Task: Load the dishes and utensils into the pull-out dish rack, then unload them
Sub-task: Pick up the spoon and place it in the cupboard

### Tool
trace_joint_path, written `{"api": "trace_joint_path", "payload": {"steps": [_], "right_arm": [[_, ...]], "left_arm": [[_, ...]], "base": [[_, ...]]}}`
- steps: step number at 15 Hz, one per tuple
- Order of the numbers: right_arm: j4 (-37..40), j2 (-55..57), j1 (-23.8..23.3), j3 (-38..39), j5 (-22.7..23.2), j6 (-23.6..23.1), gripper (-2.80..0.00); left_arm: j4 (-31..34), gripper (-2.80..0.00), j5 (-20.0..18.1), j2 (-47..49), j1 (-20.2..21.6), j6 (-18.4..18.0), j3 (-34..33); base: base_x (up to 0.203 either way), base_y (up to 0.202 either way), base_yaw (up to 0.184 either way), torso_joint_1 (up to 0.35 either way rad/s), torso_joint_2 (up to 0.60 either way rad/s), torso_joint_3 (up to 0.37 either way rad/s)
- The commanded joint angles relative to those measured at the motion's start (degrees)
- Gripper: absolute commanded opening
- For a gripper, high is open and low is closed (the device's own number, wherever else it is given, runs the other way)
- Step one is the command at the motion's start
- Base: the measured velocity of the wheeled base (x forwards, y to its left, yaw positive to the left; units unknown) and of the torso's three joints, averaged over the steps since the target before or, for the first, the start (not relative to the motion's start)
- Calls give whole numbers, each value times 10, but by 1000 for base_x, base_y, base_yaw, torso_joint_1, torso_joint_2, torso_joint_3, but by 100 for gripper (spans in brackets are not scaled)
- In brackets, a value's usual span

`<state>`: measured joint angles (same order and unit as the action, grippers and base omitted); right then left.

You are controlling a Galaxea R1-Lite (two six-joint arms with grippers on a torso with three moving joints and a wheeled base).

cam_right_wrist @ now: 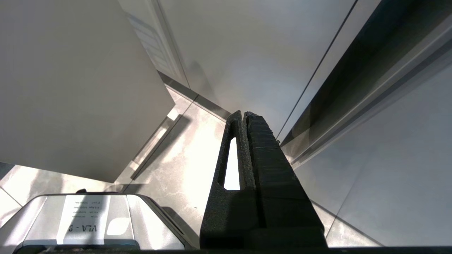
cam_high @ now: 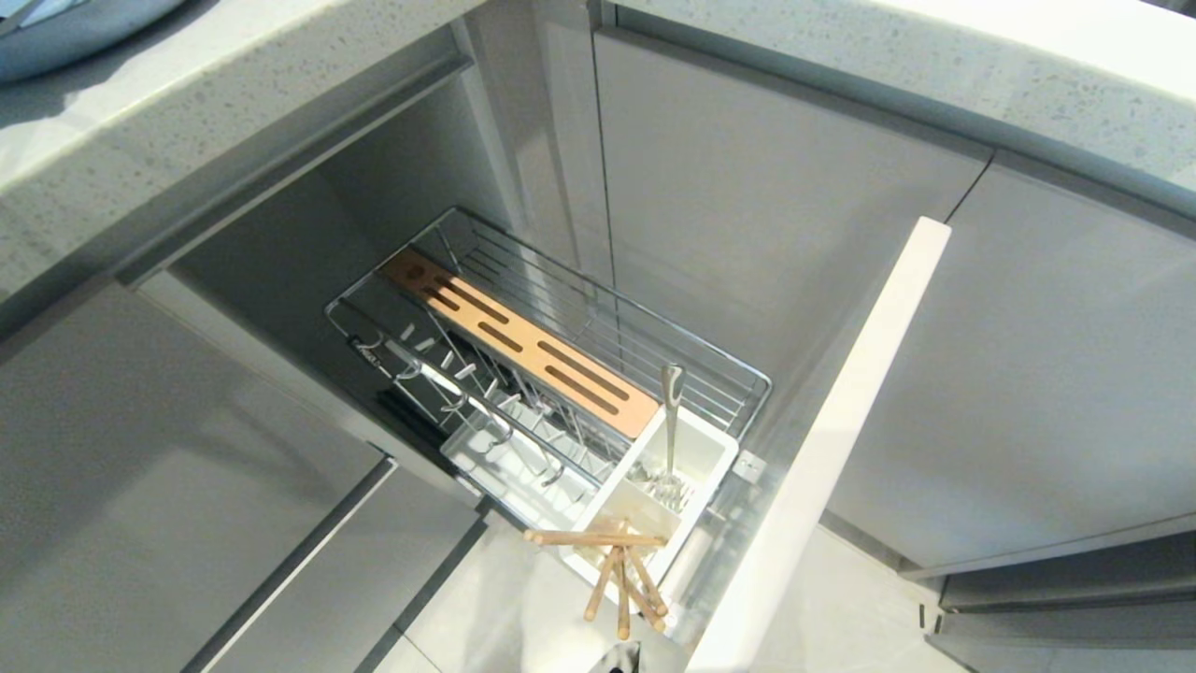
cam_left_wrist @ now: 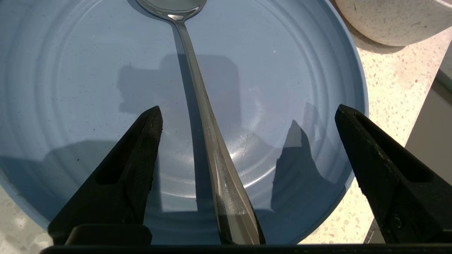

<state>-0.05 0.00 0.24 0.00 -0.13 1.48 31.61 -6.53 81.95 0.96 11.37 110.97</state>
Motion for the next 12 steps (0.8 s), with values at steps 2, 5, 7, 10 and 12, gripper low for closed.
{"api": "trace_joint_path", "payload": {"steps": [2,5,7,10,12], "right_arm": [[0,0,0,1,0,0,-280],[0,0,0,1,0,0,-280],[0,0,0,0,0,0,-280],[0,0,0,1,0,0,-280],[0,0,0,0,0,0,-280]], "left_arm": [[6,0,-1,5,-3,2,-1],[6,0,-1,5,-3,2,-1],[6,-280,0,6,-3,2,-1],[6,-280,1,5,-3,2,-1],[6,-280,1,5,-3,2,-1]], "base": [[0,0,0,0,0,0],[0,0,0,0,0,0],[0,0,0,0,0,0],[0,0,0,0,0,0],[0,0,0,0,0,0]]}}
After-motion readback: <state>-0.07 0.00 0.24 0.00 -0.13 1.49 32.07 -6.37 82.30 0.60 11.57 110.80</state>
